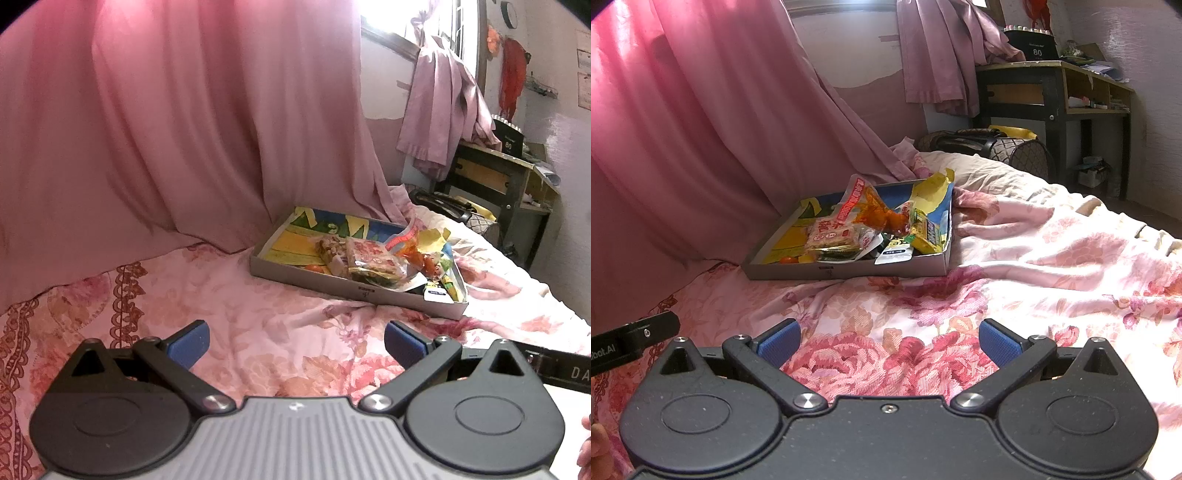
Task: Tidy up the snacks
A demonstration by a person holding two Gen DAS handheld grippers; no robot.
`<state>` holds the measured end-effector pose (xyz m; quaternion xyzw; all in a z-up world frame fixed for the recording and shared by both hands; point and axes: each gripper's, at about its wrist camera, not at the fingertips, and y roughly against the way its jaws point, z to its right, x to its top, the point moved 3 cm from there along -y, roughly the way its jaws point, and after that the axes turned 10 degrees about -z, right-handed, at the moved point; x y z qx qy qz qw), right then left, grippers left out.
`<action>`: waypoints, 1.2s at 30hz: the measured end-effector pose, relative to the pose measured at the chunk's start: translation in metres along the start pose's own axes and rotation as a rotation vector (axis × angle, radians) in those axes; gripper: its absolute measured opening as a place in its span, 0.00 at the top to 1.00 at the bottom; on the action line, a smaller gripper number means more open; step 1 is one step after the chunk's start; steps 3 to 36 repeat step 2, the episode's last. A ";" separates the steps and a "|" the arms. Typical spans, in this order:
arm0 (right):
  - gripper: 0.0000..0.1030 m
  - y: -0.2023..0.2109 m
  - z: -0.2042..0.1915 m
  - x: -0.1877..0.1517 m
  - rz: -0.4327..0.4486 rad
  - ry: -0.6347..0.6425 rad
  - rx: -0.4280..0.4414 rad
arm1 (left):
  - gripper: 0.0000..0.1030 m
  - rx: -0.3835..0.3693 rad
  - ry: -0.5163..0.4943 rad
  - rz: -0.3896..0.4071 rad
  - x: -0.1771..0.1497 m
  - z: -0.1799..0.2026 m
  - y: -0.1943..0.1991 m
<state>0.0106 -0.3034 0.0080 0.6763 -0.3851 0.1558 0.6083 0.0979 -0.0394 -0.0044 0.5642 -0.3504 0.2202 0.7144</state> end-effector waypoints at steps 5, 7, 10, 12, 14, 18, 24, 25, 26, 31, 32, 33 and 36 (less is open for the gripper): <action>0.01 -0.001 -0.001 -0.001 -0.001 0.001 0.000 | 0.00 0.005 0.003 -0.007 0.000 0.000 -0.001; 0.01 -0.001 -0.001 -0.001 -0.001 0.001 0.000 | 0.00 0.005 0.003 -0.007 0.000 0.000 -0.001; 0.01 -0.001 -0.001 -0.001 -0.001 0.001 0.000 | 0.00 0.005 0.003 -0.007 0.000 0.000 -0.001; 0.01 -0.001 -0.001 -0.001 -0.001 0.001 0.000 | 0.00 0.005 0.003 -0.007 0.000 0.000 -0.001; 0.01 -0.001 -0.001 -0.001 -0.001 0.001 0.000 | 0.00 0.005 0.003 -0.007 0.000 0.000 -0.001; 0.01 -0.001 -0.001 -0.001 -0.001 0.001 0.000 | 0.00 0.005 0.003 -0.007 0.000 0.000 -0.001; 0.01 -0.001 -0.001 -0.001 -0.001 0.001 0.000 | 0.00 0.005 0.003 -0.007 0.000 0.000 -0.001; 0.01 -0.001 -0.001 -0.001 -0.001 0.001 0.000 | 0.00 0.005 0.003 -0.007 0.000 0.000 -0.001; 0.01 -0.001 -0.001 -0.001 -0.001 0.001 0.000 | 0.00 0.005 0.003 -0.007 0.000 0.000 -0.001; 0.01 -0.001 -0.001 -0.001 -0.001 0.001 0.000 | 0.00 0.005 0.003 -0.007 0.000 0.000 -0.001; 0.01 -0.001 -0.001 -0.001 -0.001 0.001 0.000 | 0.00 0.005 0.003 -0.007 0.000 0.000 -0.001; 0.01 -0.001 -0.001 -0.001 -0.001 0.001 0.000 | 0.00 0.005 0.003 -0.007 0.000 0.000 -0.001; 0.01 -0.001 -0.001 -0.001 -0.001 0.001 0.000 | 0.00 0.005 0.003 -0.007 0.000 0.000 -0.001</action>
